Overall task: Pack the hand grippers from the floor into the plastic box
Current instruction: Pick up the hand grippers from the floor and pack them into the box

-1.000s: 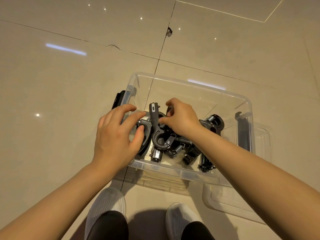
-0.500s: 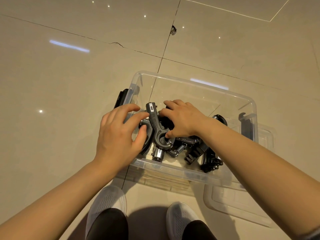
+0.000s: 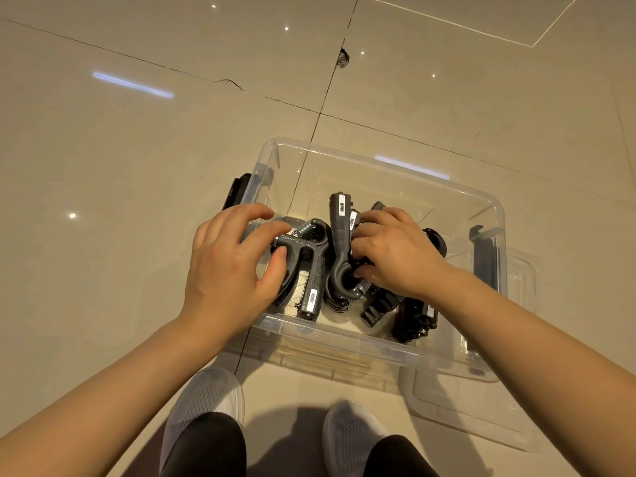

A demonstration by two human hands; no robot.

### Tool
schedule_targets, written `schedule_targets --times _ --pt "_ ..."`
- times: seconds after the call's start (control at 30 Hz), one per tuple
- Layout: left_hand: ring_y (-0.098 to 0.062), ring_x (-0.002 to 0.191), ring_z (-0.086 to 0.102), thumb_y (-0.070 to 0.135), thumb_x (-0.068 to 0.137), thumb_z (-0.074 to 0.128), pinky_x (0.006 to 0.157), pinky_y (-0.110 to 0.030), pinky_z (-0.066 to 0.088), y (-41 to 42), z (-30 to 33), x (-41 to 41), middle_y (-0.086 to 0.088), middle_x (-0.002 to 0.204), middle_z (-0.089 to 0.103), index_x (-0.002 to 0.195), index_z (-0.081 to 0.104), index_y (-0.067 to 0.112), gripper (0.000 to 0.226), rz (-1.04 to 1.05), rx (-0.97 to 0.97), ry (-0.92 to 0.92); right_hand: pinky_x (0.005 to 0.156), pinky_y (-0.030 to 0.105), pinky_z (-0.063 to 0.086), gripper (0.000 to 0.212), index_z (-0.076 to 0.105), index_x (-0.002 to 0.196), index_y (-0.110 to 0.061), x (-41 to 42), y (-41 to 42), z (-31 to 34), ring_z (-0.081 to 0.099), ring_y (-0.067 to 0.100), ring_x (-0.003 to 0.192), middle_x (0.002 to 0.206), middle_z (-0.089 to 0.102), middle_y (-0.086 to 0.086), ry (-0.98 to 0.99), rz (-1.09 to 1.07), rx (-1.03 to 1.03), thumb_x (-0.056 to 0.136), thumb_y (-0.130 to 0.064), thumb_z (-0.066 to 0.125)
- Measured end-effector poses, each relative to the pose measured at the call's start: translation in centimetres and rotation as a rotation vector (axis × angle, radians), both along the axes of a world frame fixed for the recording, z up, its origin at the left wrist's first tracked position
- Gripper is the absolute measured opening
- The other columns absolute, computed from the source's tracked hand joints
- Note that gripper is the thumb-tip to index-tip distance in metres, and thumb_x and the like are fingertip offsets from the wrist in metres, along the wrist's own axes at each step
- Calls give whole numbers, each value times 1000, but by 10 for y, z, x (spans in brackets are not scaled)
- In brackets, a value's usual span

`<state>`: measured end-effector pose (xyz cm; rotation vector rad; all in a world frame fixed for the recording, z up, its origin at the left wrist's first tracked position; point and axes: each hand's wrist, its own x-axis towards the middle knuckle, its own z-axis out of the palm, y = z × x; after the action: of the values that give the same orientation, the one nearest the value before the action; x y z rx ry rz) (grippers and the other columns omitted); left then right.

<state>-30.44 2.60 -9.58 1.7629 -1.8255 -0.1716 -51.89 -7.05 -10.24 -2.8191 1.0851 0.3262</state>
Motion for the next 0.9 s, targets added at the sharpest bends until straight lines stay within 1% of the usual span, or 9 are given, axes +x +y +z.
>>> schedule_targets --times 0.1,0.2,0.27,0.37,0.43,0.6,0.8,0.9 --pt "-23 106 51 26 83 51 87 -29 31 0 0 0 -6 111 59 103 67 15 28 1 7 -2 94 44 37 23 70 90 -18 -7 8 -15 47 30 125 107 68 -2 11 -53 23 71 -30 75" --pt "-24 106 52 26 83 51 87 -30 32 0 -1 -1 -6 111 59 103 68 14 29 -3 12 -3 80 44 45 24 70 79 -18 -8 10 -20 58 33 112 94 71 -1 -32 -51 -34 62 -31 82" --pt "-25 106 52 26 83 51 87 -32 33 0 -1 -1 -7 112 59 103 68 14 29 -5 19 -13 73 42 45 25 70 73 -18 -7 10 -21 62 32 101 84 71 -1 -44 -32 -83 58 -32 84" --pt "-28 107 53 26 83 51 86 -37 37 -1 -1 0 -7 113 58 104 68 14 29 -5 26 -25 70 40 44 24 70 71 -18 -3 14 -22 63 32 87 74 68 0 -50 -26 -112 59 -34 82" --pt "-30 109 54 26 83 52 86 -41 40 -1 -2 0 -8 113 58 103 68 14 29 -8 28 -28 69 39 42 23 69 71 -18 -1 18 -24 61 31 83 71 67 0 -46 -30 -109 61 -35 81" --pt "-30 109 54 26 83 52 86 -41 40 -1 -3 1 -7 114 58 103 68 14 28 -12 29 -28 69 38 41 26 69 74 -18 -3 19 -23 61 30 90 78 68 -1 -59 -71 -79 62 -37 82" --pt "-29 109 54 25 83 52 85 -39 39 -1 -3 1 -8 113 58 102 68 14 27 -11 13 -24 69 39 40 18 68 74 -21 -6 23 -20 61 28 95 82 68 -4 -42 -87 -92 68 -35 77" --pt "-29 109 54 25 83 53 86 -38 38 -1 -3 1 -7 113 58 102 68 14 26 -10 10 -29 72 39 41 21 69 77 -21 -5 23 -19 61 27 98 85 69 -3 -2 -88 -73 70 -39 76"
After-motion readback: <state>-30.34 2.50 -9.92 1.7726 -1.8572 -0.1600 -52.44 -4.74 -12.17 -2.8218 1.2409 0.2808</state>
